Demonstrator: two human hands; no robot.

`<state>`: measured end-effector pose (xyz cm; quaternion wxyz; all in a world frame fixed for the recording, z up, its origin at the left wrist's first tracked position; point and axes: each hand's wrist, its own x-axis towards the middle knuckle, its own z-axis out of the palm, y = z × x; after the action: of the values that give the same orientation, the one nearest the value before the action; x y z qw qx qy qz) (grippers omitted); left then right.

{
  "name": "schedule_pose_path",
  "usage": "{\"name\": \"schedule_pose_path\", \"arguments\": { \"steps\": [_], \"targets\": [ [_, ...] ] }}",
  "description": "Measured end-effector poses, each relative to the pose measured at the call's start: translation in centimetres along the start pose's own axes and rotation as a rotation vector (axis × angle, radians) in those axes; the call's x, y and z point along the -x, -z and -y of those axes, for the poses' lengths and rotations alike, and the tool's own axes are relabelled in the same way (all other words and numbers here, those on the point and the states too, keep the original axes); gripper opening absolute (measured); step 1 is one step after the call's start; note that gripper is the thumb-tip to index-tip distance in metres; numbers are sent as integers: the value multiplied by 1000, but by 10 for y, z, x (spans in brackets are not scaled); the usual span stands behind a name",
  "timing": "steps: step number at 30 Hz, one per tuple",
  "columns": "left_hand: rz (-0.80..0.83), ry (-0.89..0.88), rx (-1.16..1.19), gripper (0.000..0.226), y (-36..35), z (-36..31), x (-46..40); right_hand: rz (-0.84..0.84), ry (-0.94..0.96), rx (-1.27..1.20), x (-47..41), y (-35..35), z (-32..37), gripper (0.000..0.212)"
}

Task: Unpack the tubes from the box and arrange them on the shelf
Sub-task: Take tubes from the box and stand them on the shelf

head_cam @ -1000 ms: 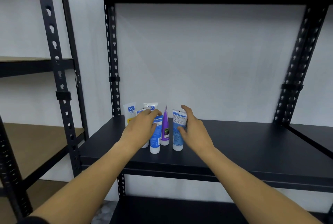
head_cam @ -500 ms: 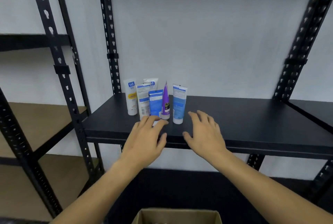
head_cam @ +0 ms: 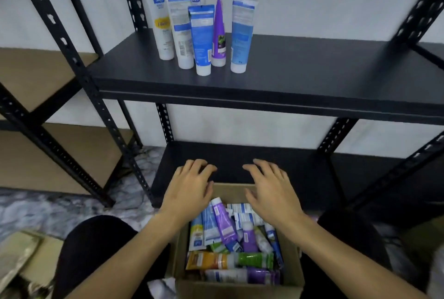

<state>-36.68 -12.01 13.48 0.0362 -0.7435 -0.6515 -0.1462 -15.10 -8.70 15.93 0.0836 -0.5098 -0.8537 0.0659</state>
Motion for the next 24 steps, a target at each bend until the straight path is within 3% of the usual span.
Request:
{"name": "schedule_pose_path", "arguments": {
  "steps": [7, 14, 19, 24],
  "targets": [
    [261, 94, 53, 33, -65, 3, 50, 355, -93, -73, 24, -66, -6, 49],
    [558, 202, 305, 35, -109, 13, 65, 694, -158, -134, 24, -117, -26, 44],
    [730, 218, 306, 36, -136, 11, 75, 809, -216, -112, 27, -144, -41, 39],
    [880, 159, 189, 39, -154, 9, 84, 857, -218, -108, 29, -159, -56, 21]
  ]
}}
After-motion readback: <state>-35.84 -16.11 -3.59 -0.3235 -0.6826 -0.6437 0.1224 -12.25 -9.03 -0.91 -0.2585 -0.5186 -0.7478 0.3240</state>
